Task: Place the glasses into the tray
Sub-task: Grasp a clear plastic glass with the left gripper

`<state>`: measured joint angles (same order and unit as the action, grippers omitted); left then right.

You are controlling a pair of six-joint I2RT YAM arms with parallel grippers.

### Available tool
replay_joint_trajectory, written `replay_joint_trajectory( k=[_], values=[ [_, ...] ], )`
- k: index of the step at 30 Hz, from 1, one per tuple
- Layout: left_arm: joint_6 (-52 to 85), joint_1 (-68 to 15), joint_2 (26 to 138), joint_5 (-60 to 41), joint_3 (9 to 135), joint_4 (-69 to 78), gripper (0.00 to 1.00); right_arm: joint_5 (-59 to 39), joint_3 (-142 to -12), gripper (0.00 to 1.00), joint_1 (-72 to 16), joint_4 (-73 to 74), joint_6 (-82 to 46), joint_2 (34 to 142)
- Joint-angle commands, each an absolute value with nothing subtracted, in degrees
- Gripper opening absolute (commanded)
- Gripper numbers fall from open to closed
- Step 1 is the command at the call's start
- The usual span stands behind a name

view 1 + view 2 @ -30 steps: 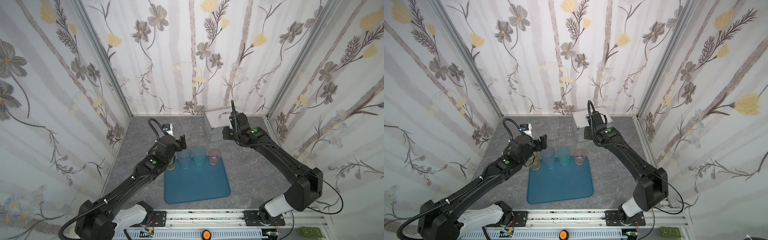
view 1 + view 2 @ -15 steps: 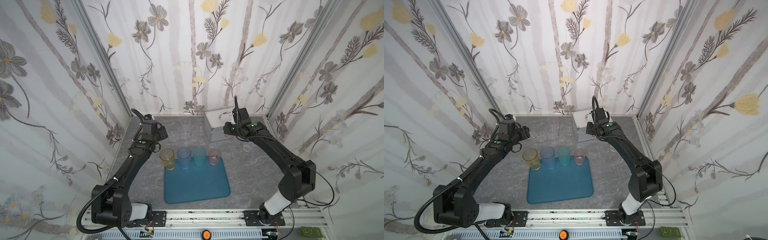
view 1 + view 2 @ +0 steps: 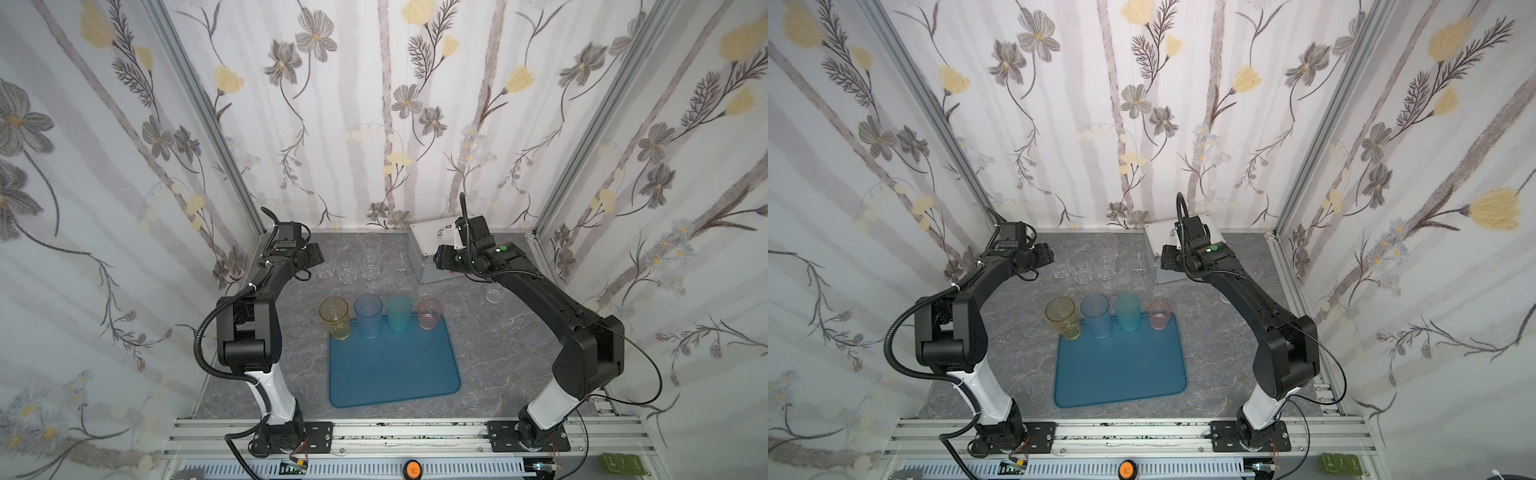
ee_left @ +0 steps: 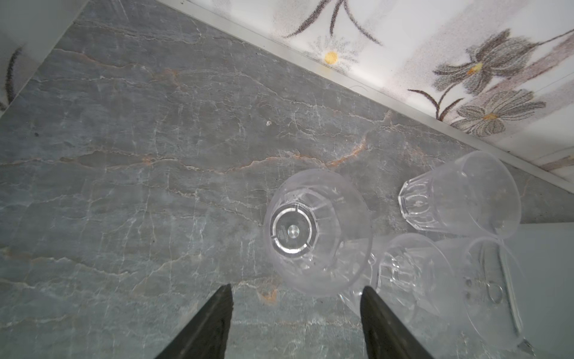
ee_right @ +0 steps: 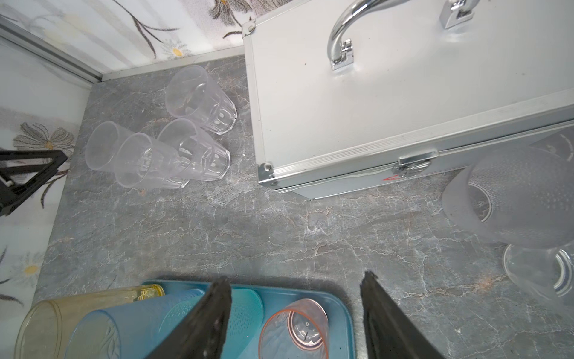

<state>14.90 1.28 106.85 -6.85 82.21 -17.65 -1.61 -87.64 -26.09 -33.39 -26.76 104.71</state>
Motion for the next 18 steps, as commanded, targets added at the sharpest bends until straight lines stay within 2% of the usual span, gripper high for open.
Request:
replay_joint_trajectory(
  k=[1,4,13,18],
  values=[
    [13.0,1.5,110.5,-4.1,85.3,-18.8,0.67,-2.4,-86.8,0.7,-27.0,-32.2,-27.2,104.2],
    [12.1,1.6,113.7,-2.9,88.0,-19.0,0.62,-2.9,-86.8,0.71,-28.3,-32.2,-27.2,104.6],
    [10.4,1.6,120.6,-2.9,93.6,-19.0,0.29,-3.9,-87.6,0.7,-30.8,-32.0,-27.4,106.2],
    [10.5,1.5,121.0,-3.2,93.2,-19.0,0.17,-3.9,-88.1,0.69,-31.5,-31.9,-27.6,106.9]
  ],
)
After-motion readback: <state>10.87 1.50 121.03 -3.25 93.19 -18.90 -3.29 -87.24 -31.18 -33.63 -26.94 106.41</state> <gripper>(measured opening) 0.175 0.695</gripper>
